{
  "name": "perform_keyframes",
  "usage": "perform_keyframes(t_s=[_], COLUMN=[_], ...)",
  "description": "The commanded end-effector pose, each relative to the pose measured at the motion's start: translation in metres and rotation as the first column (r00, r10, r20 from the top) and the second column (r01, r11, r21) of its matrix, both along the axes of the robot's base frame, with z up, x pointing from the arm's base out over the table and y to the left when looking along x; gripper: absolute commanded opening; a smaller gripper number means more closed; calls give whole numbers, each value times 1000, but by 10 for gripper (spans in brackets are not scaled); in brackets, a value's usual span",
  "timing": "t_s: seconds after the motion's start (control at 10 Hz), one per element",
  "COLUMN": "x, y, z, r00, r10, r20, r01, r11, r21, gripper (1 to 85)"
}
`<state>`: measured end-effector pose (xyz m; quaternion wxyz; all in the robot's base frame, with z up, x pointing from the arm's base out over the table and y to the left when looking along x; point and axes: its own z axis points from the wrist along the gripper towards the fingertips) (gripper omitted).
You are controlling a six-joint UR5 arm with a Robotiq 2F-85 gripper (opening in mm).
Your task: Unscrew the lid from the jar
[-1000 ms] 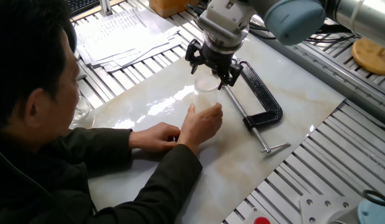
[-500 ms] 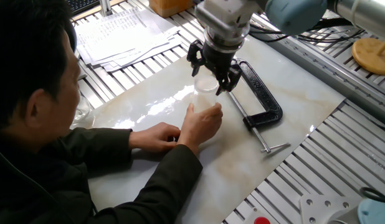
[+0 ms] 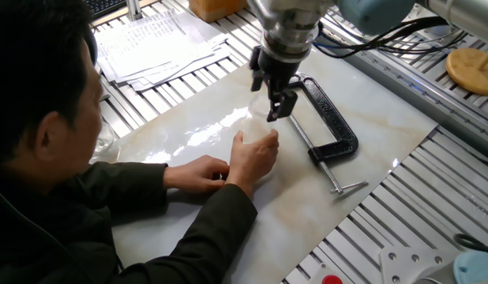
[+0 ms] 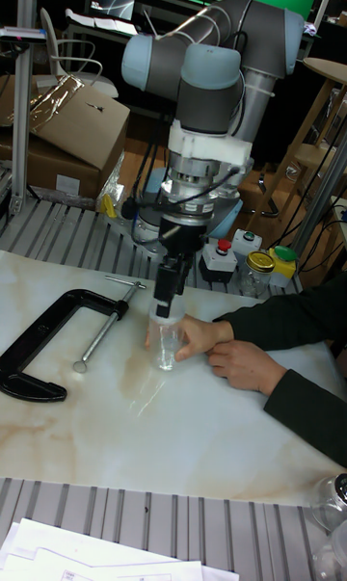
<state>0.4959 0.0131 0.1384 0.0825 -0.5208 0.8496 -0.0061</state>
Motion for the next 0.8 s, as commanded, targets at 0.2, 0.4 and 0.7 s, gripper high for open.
perform_keyframes(t_s=[0.2,0.4,0.7], x=[-8,-4,6], y=[11,28,26], z=[1,2,-8], r00=[784,706,707], r10=[-601,-679,-682], r20=[-153,-201,-187], r01=[616,703,704], r11=[785,706,705], r21=[73,85,90], gripper=[777,770,763])
